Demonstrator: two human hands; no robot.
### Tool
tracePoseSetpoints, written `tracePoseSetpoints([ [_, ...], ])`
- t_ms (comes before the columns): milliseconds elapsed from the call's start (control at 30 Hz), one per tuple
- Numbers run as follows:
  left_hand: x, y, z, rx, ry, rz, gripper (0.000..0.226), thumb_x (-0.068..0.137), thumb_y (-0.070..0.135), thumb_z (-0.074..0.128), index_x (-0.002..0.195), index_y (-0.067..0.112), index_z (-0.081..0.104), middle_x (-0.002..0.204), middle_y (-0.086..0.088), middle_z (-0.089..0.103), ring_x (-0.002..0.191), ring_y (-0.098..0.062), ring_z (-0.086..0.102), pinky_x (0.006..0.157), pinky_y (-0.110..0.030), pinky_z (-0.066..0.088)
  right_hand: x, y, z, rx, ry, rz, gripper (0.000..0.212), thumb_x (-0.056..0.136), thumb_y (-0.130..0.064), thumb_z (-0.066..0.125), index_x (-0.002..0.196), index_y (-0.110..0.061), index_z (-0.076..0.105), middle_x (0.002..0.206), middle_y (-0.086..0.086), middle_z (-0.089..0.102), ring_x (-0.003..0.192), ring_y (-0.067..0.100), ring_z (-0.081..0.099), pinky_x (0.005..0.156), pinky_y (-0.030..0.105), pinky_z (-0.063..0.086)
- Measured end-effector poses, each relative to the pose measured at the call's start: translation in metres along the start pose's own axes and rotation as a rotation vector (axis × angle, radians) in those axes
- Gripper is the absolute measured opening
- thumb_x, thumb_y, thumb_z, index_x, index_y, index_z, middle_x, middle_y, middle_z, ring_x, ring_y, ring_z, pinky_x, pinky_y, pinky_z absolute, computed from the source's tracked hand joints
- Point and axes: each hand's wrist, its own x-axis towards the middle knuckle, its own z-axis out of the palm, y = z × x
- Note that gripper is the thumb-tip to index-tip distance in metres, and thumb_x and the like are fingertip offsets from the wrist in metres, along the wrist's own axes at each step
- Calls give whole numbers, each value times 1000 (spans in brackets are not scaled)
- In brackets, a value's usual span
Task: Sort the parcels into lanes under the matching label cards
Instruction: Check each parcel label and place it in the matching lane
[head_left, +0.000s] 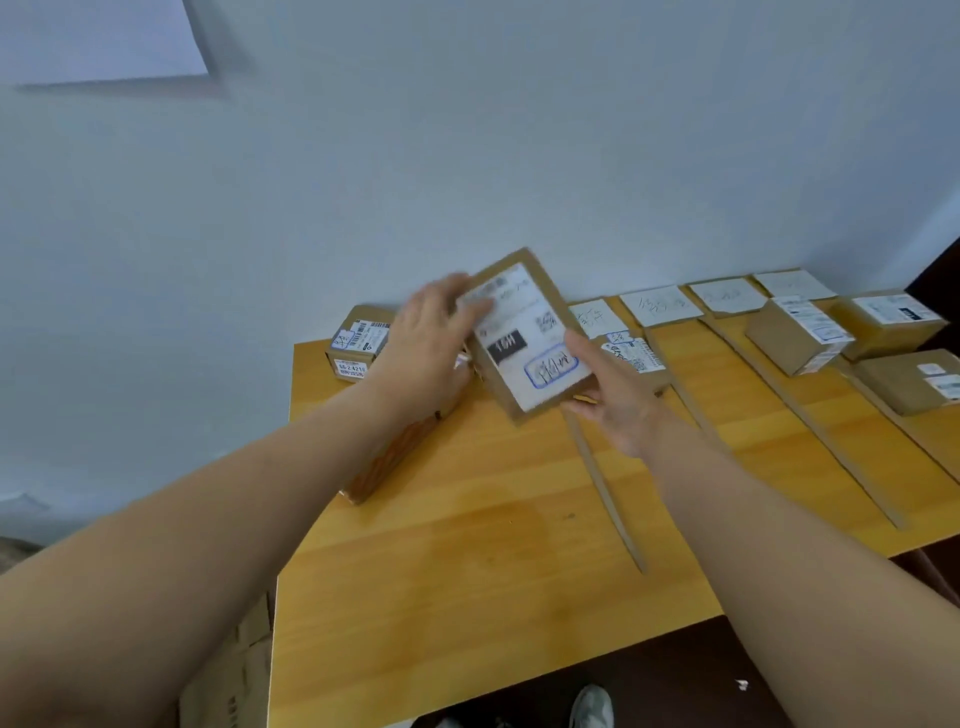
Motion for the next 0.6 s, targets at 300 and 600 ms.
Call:
tracePoseSetpoints([
  [300, 7, 18, -8, -1075, -121, -756, 76, 88, 63, 45, 150, 28, 16, 131, 2, 56, 121, -19, 52, 102, -43, 43, 0, -9, 44, 185, 63, -117, 54, 88, -57, 54, 131, -26, 45, 122, -3, 64, 115, 17, 59, 99, 42, 49],
  [600, -8, 4, -8, -1246, 27, -790, 59, 88, 38, 64, 139, 25, 37, 108, 2, 68, 99, -17, 68, 83, -34, 52, -4, -5, 54, 26, -6, -145, 51, 85, -58, 53, 128, -30, 47, 121, -12, 64, 110, -4, 52, 107, 32, 28],
])
